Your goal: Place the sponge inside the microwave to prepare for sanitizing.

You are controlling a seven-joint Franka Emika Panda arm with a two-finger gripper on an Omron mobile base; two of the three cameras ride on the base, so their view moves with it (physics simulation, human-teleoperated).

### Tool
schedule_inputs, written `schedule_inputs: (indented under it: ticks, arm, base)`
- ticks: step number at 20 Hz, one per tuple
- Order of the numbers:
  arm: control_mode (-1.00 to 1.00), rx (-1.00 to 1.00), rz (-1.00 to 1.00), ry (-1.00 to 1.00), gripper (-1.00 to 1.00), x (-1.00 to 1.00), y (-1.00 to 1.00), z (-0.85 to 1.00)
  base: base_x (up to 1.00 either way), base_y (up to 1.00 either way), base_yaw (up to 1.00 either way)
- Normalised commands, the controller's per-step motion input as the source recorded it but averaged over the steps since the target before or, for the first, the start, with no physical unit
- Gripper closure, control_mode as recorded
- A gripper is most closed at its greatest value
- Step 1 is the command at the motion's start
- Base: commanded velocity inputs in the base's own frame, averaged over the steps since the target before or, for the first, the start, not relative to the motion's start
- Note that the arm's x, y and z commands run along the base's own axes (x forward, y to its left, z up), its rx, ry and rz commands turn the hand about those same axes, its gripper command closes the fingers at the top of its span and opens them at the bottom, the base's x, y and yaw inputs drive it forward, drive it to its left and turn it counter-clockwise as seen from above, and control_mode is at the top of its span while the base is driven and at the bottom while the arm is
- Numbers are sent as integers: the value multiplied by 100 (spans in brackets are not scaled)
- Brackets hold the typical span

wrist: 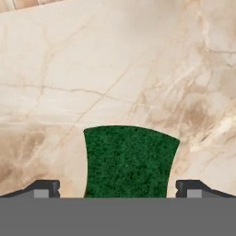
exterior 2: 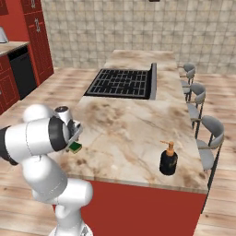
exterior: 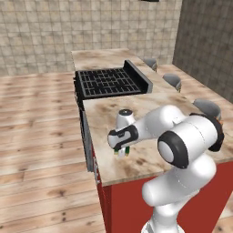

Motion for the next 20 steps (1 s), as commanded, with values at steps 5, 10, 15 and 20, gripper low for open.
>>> schedule_inputs:
  ticks: [5,10,15,20]
  arm:
    - [-100,0,0,4,-100,16,0,-17]
    - [-100,0,0,4,-100,11,0,-17]
    - [-100,0,0,4,-100,8,0,-22]
    - [-100,0,0,3,100,1,0,-33]
  base:
    - [0,0,0]
    - [0,0,0]
    - [0,0,0]
    - [0,0,0]
